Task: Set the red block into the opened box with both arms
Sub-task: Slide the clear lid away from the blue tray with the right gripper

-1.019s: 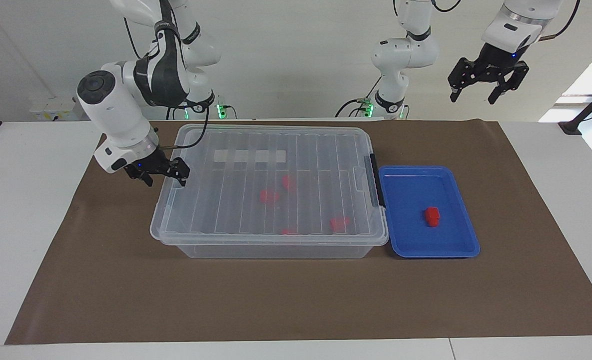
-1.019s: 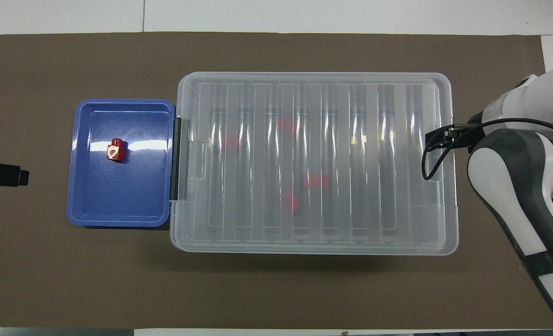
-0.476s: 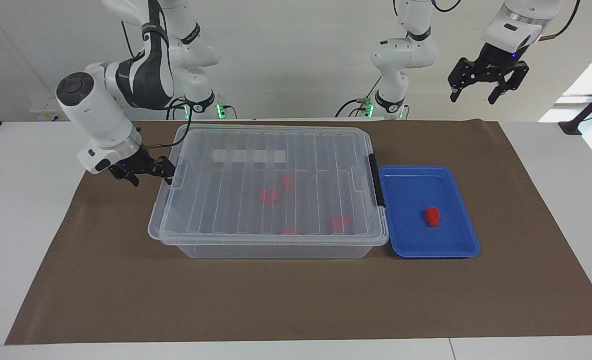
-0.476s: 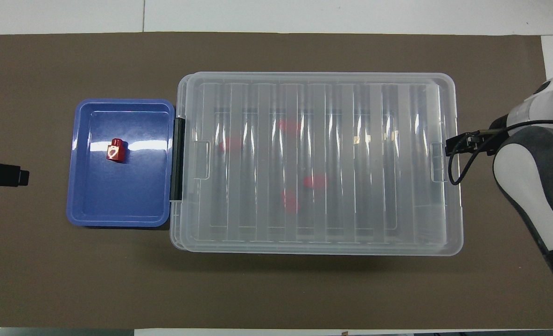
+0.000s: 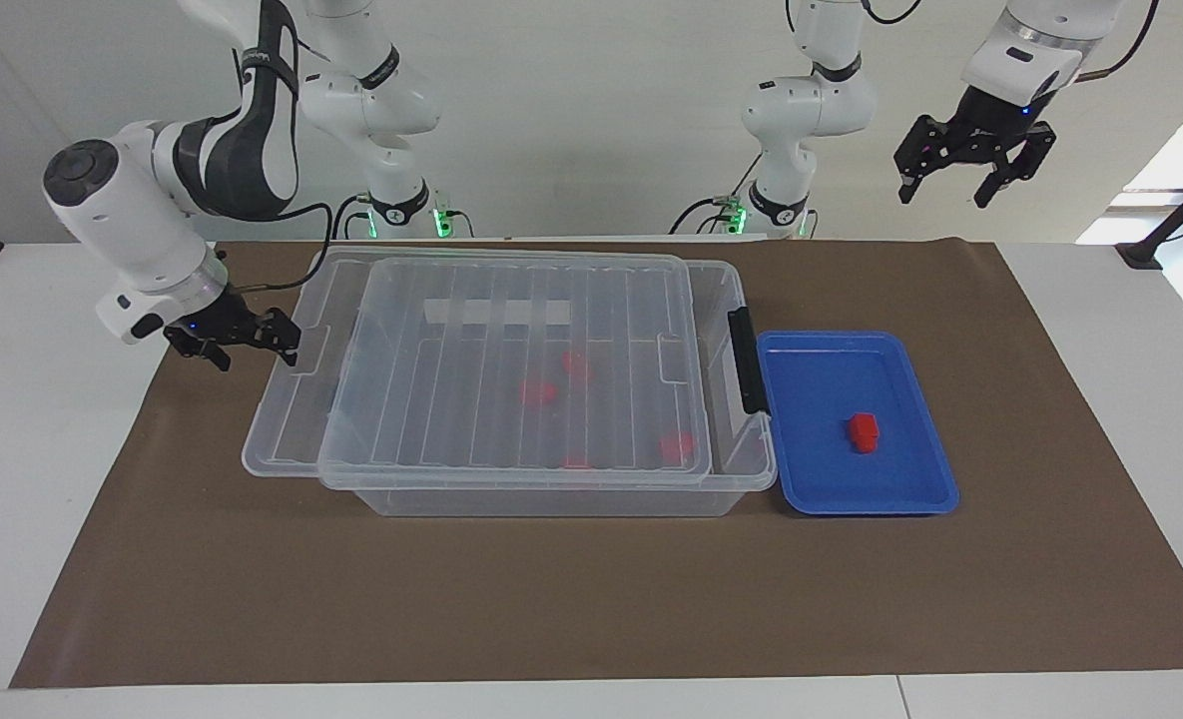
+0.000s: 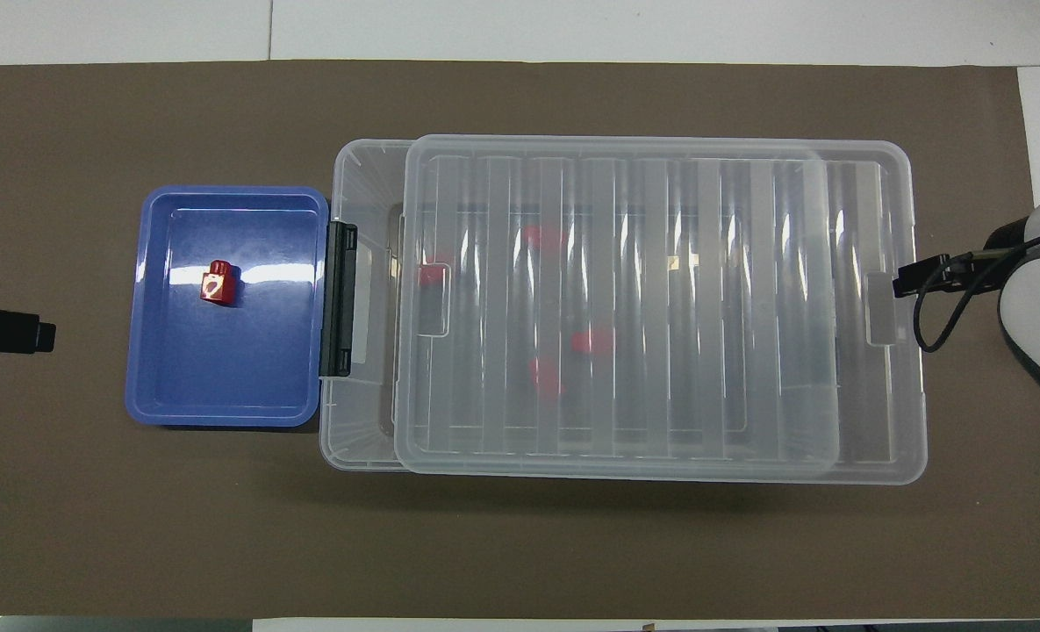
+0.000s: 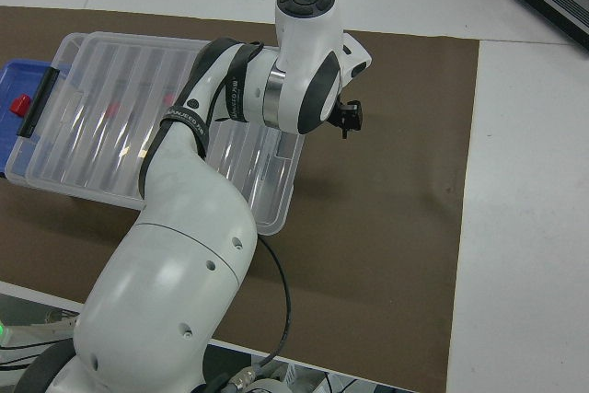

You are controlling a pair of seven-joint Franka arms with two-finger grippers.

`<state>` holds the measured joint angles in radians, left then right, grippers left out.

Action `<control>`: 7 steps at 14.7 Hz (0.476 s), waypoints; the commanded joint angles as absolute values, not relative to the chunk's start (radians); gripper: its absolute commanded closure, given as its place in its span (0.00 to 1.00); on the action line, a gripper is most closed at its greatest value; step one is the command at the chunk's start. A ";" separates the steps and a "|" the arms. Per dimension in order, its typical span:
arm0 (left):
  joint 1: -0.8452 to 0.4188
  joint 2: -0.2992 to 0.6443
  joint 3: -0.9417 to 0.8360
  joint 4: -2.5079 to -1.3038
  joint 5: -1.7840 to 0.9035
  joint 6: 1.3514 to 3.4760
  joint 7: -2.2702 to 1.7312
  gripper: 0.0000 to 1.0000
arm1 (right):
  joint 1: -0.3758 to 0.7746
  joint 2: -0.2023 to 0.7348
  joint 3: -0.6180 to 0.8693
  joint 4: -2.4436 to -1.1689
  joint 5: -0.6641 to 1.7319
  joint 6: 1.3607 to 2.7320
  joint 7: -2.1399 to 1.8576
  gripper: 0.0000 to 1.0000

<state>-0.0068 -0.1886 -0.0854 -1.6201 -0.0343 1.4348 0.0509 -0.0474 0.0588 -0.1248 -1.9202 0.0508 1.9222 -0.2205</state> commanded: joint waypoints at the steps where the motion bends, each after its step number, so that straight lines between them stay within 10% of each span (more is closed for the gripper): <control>1: -0.003 -0.222 -0.087 -1.646 -0.045 1.407 0.052 0.00 | -0.057 0.037 -0.147 -1.939 0.034 1.917 -0.278 0.00; 7: 0.014 -0.224 -0.071 -1.646 -0.044 1.348 0.049 0.00 | -0.057 0.037 -0.235 -1.936 0.026 1.919 -0.405 0.00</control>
<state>-0.0030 -0.1963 -0.0759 -1.6201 -0.0343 1.3669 0.0504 -0.0478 0.0575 -0.2118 -1.9200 0.0475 1.9222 -0.3521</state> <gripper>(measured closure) 0.000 0.000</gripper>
